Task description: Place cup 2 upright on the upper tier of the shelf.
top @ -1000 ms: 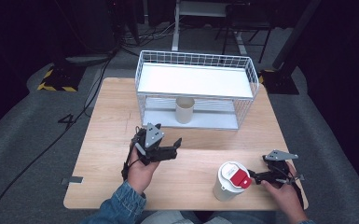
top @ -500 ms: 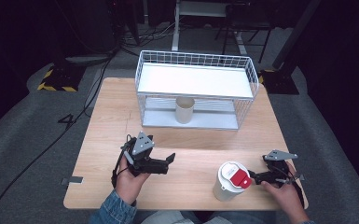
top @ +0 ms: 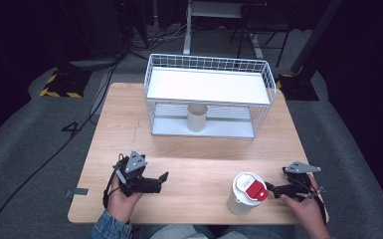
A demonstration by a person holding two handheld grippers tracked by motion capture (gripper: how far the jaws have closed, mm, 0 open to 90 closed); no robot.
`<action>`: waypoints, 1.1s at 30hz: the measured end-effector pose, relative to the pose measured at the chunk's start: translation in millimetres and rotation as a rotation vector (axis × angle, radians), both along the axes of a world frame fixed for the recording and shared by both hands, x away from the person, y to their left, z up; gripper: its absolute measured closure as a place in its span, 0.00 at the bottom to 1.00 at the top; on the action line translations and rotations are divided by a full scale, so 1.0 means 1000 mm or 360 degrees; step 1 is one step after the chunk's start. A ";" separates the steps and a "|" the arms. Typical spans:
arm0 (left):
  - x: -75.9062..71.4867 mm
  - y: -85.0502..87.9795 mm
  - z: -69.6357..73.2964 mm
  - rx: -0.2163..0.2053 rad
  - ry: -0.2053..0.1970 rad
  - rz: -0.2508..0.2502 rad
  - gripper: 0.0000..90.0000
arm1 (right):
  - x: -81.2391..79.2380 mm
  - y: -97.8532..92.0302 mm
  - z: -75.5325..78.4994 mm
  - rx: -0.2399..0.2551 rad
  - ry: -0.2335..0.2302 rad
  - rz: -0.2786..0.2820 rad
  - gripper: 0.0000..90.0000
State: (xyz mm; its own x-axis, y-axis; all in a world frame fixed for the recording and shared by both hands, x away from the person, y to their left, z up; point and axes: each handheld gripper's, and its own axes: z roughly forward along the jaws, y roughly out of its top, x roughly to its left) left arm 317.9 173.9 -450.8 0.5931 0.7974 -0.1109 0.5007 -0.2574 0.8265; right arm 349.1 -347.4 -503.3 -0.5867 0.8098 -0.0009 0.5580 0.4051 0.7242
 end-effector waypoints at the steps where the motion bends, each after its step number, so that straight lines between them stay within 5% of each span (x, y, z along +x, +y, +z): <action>1: 0.000 0.002 -0.003 0.0014 0.0008 0.0003 0.00 | -0.001 0.000 0.001 0.0002 -0.0004 0.0004 0.01; 10: 0.002 0.016 -0.024 0.0131 0.0101 0.0063 0.00 | -0.007 -0.003 0.010 0.0014 -0.0052 -0.0001 0.01; 14: 0.005 0.020 -0.032 0.0251 0.0133 0.0103 0.00 | -0.010 -0.002 0.013 0.0005 -0.0059 0.0021 0.02; 25: 0.012 0.028 -0.046 0.0348 0.0242 0.0114 0.00 | -0.020 0.000 0.028 0.0053 -0.0085 0.0045 0.02; 33: 0.015 0.033 -0.053 0.0354 0.0296 0.0125 0.00 | -0.027 0.004 0.037 0.0056 -0.0142 -0.0004 0.00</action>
